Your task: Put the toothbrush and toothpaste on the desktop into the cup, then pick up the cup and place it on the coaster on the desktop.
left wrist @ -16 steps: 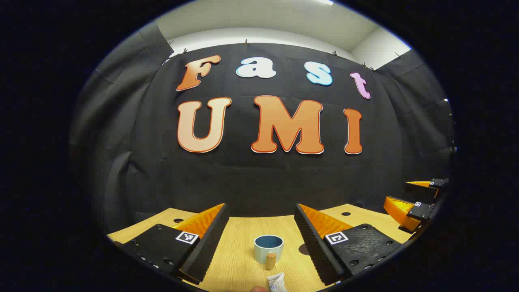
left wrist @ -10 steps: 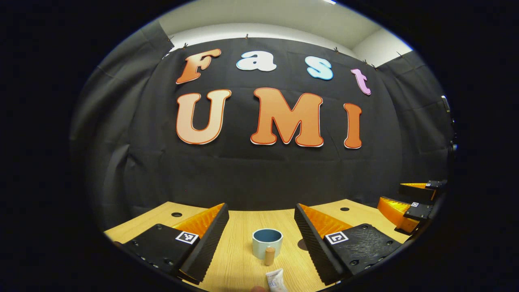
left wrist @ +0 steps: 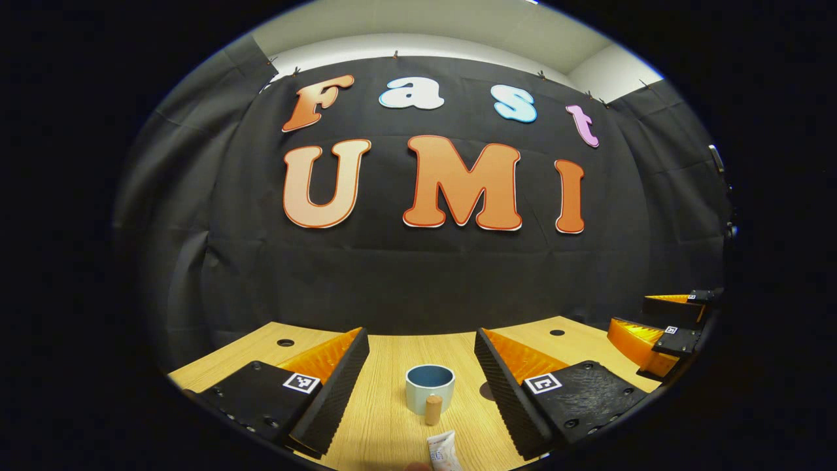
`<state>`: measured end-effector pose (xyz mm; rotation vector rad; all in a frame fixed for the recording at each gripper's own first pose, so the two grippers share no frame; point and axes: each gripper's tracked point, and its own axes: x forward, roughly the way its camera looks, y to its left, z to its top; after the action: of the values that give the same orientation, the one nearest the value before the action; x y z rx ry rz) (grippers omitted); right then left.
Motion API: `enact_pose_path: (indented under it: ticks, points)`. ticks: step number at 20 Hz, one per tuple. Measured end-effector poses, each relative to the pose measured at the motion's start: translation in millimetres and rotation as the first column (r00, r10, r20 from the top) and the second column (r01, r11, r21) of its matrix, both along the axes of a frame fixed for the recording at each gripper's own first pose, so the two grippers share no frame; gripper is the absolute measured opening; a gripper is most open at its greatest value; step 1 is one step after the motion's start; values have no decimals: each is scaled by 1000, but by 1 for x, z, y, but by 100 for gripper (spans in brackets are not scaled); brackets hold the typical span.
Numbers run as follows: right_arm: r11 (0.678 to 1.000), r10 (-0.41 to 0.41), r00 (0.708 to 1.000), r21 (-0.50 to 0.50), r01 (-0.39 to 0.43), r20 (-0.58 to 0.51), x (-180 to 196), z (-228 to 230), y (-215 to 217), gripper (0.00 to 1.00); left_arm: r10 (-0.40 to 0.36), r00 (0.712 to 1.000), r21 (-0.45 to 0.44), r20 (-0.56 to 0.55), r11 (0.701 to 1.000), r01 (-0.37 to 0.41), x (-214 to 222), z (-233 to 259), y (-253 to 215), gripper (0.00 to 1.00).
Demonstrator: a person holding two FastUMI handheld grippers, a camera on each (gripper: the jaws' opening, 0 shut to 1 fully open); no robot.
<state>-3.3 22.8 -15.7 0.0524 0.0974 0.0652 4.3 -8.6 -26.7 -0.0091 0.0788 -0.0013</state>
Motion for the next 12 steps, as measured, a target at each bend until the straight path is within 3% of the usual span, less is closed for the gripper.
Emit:
enact_pose_path:
  ticks: [7, 12]
  points:
    - [999, 49, 991, 17, -47, -123, -6, -36, 20, 99, -13, 991, -14, -130, 1000, 11, -4, -40, -8, 97]
    - [999, 40, 970, -4, -42, -239, -10, -73, 22, 99, -55, 963, -66, -263, 997, 39, -8, -82, -15, 98]
